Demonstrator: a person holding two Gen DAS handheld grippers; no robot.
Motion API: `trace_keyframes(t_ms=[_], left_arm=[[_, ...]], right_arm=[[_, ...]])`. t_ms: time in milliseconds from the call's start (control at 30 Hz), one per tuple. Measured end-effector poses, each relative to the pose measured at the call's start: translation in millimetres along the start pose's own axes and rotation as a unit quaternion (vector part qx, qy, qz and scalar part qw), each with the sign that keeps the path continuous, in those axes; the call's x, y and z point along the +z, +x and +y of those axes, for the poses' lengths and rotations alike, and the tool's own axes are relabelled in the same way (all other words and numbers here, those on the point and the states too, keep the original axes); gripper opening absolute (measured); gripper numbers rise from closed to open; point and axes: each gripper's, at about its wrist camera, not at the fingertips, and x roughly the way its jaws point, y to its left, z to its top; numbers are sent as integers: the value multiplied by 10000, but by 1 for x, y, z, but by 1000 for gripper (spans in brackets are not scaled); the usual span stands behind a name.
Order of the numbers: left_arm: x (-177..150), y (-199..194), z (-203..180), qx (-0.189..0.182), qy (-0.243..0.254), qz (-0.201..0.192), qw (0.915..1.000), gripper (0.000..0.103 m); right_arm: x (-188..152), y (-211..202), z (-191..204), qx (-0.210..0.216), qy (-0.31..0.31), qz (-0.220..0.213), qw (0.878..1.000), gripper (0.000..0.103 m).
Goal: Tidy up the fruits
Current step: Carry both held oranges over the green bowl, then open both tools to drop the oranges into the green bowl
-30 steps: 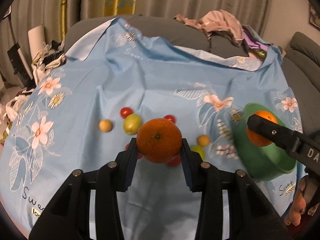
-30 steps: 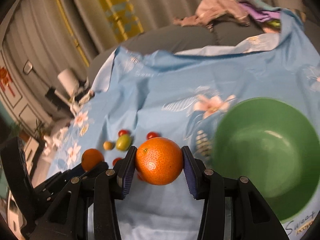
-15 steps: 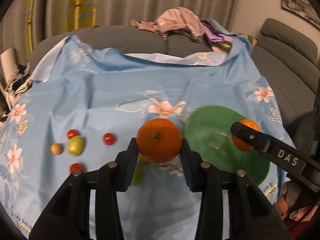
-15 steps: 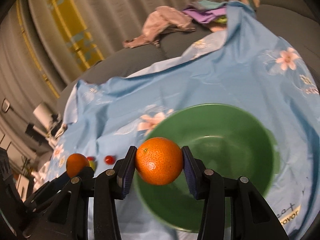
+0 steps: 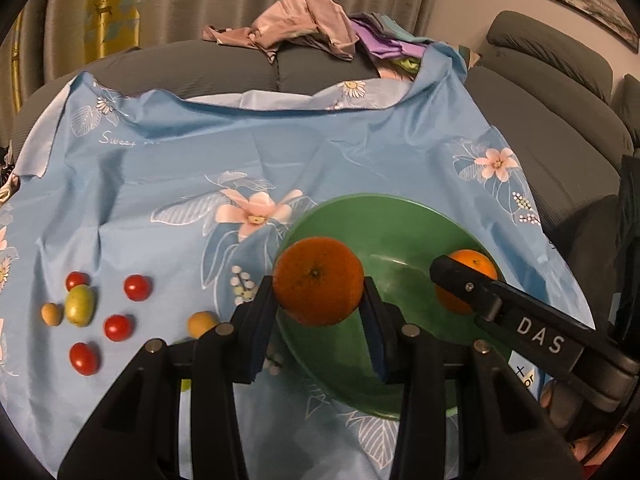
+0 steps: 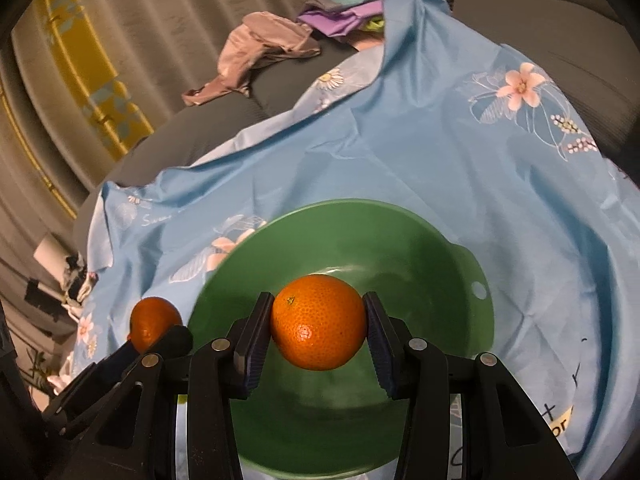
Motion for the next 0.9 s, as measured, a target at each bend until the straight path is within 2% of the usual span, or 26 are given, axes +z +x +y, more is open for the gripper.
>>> trace_keyframes(t_ms=[100, 433, 900], left_arm=[[-2, 8, -4, -40, 59, 87, 9999, 41], [-5, 25, -14, -199, 145, 302, 9992, 41], [-8, 31, -22, -279, 251, 386, 9986, 42]], right_arm=[[0, 5, -1, 101, 60, 85, 9999, 47], [-1, 12, -7, -277, 99, 184, 9994, 47], [-1, 19, -8, -471, 71, 305, 9984, 47]])
